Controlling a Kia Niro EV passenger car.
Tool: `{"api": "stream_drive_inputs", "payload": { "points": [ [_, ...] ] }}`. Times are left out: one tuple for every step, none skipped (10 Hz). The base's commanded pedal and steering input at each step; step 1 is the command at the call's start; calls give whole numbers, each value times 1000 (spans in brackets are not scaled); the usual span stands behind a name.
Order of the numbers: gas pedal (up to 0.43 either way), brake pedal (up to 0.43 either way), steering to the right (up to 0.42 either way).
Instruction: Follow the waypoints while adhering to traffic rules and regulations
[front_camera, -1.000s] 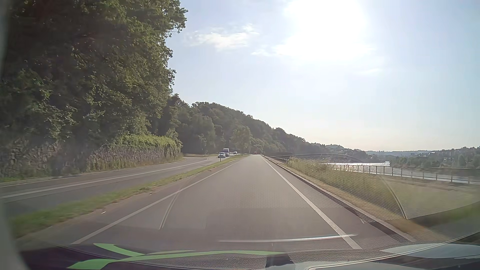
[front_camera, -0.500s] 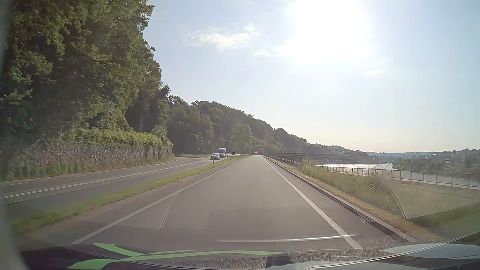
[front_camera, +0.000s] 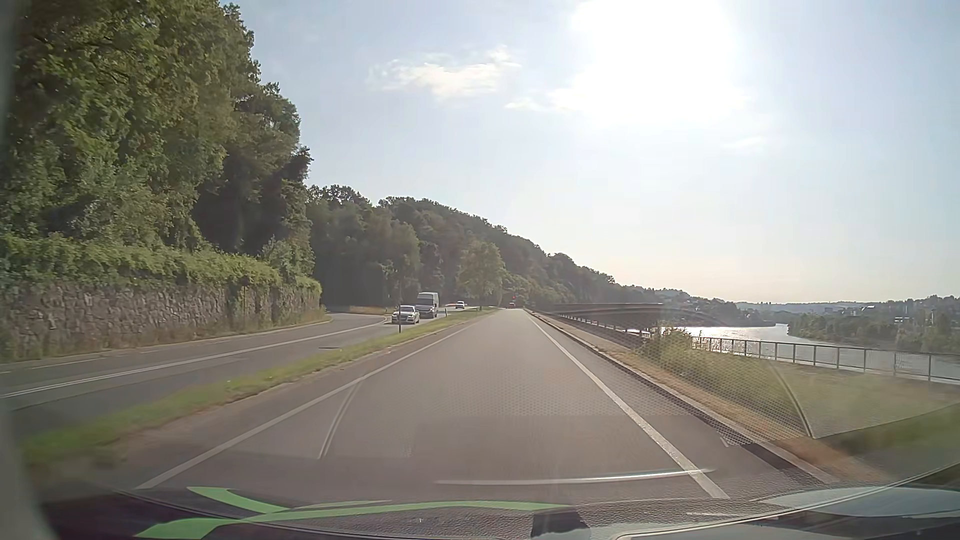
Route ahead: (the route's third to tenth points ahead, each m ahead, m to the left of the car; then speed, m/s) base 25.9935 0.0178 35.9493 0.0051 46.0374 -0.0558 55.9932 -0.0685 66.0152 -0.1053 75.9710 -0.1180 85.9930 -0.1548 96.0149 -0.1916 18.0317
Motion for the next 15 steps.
{"api": "stream_drive_inputs", "payload": {
  "points": [
    [0, 0, 3],
    [0, 0, 3],
    [0, 0, 3],
    [0, 0, 2],
    [0, 0, 0],
    [0, 0, -2],
    [0, 0, -2],
    [0, 0, -1],
    [0, 0, 0],
    [0, 0, 0],
    [0, 0, 0],
    [0, 0, 0],
    [0, 0, 0],
    [0, 0, 0],
    [0, 0, 0]
  ]
}}
